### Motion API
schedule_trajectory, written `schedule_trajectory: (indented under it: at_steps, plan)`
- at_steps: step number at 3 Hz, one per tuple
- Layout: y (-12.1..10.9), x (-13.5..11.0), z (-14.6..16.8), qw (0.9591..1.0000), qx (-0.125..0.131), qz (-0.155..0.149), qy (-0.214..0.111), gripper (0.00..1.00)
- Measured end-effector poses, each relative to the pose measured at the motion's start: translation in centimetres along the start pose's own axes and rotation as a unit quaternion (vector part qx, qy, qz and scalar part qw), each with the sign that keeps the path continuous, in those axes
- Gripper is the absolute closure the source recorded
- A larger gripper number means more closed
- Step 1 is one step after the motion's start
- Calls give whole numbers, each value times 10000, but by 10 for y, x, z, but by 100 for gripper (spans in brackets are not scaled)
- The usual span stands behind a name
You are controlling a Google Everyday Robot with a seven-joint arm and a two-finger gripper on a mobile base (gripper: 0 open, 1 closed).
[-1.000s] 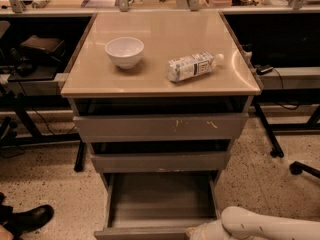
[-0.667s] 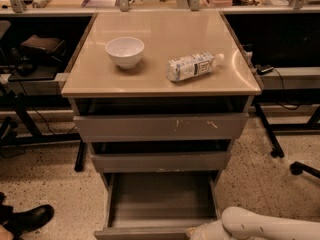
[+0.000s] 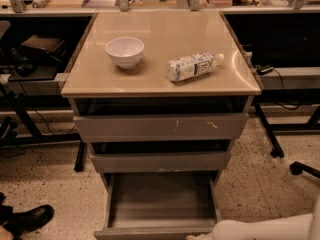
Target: Close bottom drawer
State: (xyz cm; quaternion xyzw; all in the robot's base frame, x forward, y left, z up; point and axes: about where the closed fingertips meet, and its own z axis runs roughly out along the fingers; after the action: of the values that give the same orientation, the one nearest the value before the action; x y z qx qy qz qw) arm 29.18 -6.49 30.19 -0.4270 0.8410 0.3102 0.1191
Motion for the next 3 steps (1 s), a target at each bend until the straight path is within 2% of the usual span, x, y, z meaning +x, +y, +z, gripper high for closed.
schedule_trajectory:
  at_steps: [1,2,3]
  plan:
    - [23,10,16,9993,-83,-219,302,0]
    - [23,10,17,9993,-86,-221,300,0]
    - [18,15,18,9992,116,-180,330,0]
